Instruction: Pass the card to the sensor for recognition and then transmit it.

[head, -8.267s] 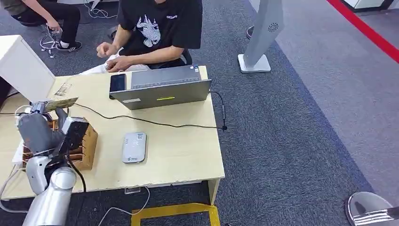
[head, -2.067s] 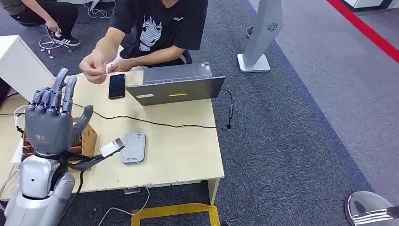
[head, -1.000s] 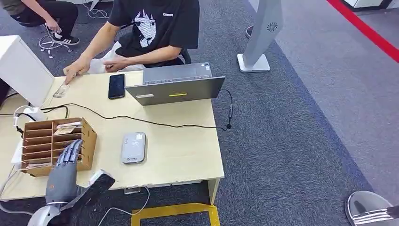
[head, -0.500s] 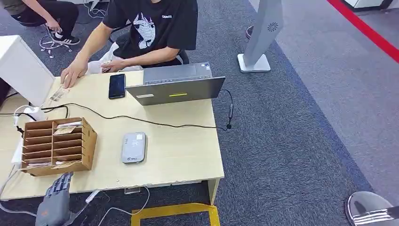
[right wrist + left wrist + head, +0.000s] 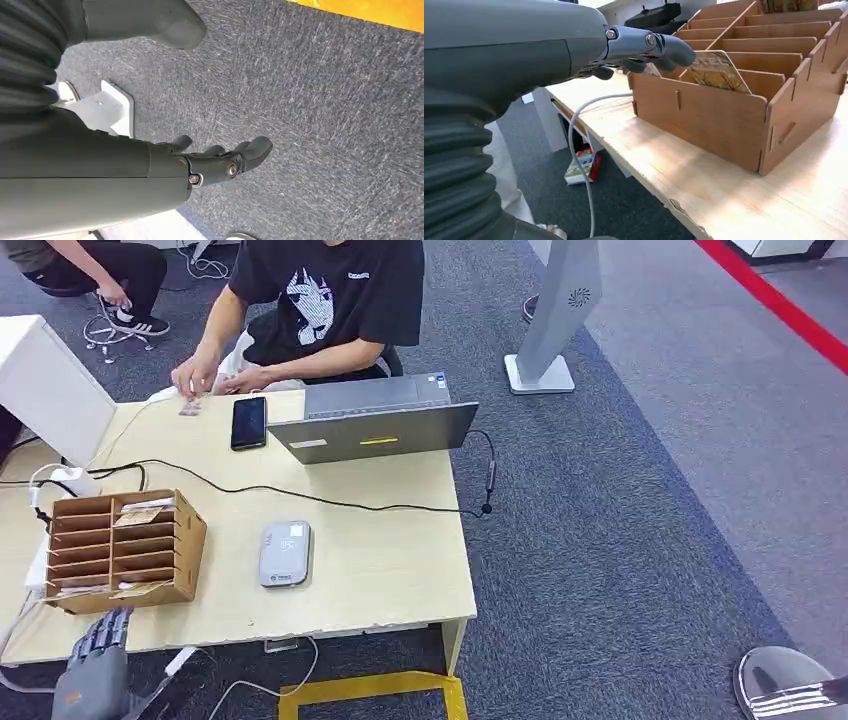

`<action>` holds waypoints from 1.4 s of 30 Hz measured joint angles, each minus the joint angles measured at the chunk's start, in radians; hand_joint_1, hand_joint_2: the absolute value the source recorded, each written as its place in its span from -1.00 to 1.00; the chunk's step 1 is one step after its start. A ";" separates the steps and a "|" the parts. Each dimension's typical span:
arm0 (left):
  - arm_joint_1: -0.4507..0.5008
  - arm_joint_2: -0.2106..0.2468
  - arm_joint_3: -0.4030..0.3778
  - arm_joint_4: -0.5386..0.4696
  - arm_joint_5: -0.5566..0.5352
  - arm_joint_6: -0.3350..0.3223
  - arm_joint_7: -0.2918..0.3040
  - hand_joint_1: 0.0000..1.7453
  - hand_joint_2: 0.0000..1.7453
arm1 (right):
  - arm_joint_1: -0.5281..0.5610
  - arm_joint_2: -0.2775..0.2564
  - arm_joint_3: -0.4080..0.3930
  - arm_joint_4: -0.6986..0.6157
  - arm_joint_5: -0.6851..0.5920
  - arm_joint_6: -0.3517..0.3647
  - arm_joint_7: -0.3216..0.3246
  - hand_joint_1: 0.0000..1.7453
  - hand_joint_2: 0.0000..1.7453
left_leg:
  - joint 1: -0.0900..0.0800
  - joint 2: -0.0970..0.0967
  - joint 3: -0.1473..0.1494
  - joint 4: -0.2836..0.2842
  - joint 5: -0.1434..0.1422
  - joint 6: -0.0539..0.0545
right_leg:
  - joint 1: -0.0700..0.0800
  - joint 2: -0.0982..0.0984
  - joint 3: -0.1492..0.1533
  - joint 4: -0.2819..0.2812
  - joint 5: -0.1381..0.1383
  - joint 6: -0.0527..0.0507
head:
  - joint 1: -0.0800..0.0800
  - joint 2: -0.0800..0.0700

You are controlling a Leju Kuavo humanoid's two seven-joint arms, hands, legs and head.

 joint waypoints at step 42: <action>-0.003 0.003 0.002 -0.229 0.010 0.086 -0.047 -1.00 1.00 | 0.003 0.000 0.000 0.000 -0.047 -0.001 -0.015 -1.00 1.00 | 0.000 0.000 0.000 0.000 0.000 0.000 | 0.000 0.000 0.000 0.000 0.000 0.000 | 0.000 0.000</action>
